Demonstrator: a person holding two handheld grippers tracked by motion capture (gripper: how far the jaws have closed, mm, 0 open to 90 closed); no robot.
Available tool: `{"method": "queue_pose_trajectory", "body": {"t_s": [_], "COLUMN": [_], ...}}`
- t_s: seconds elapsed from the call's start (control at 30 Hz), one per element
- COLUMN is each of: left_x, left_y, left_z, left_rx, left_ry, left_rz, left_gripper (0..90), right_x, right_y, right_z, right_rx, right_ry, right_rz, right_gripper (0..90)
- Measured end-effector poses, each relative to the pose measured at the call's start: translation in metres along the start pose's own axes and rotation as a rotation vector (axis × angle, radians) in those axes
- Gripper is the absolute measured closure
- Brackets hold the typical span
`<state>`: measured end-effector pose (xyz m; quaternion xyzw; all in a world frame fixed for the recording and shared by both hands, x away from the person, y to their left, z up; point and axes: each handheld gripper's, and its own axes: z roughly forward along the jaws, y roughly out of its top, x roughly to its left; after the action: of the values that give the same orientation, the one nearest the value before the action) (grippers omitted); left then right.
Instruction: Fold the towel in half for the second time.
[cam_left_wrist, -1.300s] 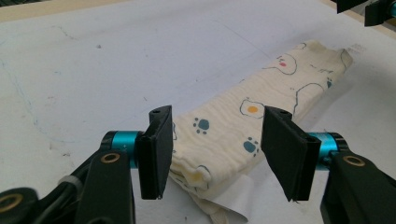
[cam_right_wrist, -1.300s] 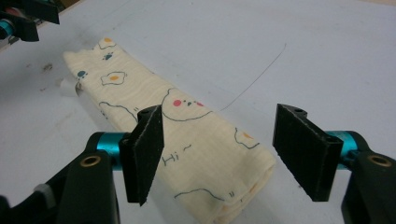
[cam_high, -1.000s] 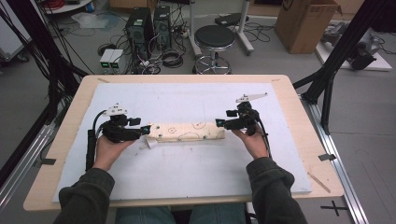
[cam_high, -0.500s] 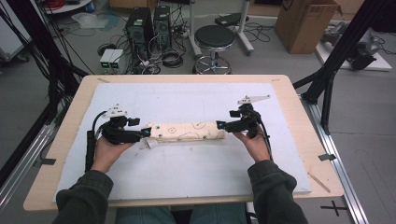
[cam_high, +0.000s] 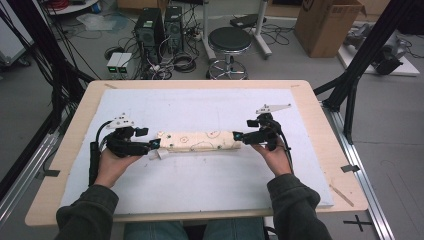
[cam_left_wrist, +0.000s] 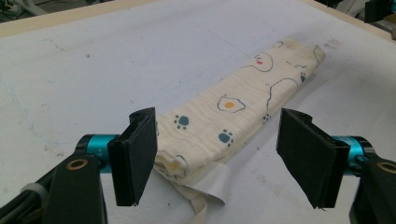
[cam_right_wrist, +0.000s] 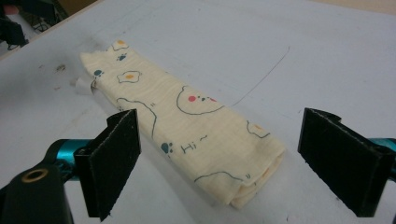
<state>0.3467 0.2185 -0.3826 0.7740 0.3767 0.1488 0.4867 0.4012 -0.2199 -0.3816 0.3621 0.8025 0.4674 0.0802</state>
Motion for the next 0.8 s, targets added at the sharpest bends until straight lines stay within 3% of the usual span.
{"method": "queue_pose_trajectory", "body": {"t_s": [0.8], "left_x": [-0.008], "left_y": [-0.015], "left_z": [-0.018], "left_rx": [-0.011], "left_ry": [0.008], "left_rz": [0.013], "left_gripper": [28.8], "right_x": [0.014], "right_y": [-0.01], "right_z": [-0.013], "right_rx": [-0.01], "right_ry": [0.005], "right_rz": [-0.027], "right_gripper": [12.4]}}
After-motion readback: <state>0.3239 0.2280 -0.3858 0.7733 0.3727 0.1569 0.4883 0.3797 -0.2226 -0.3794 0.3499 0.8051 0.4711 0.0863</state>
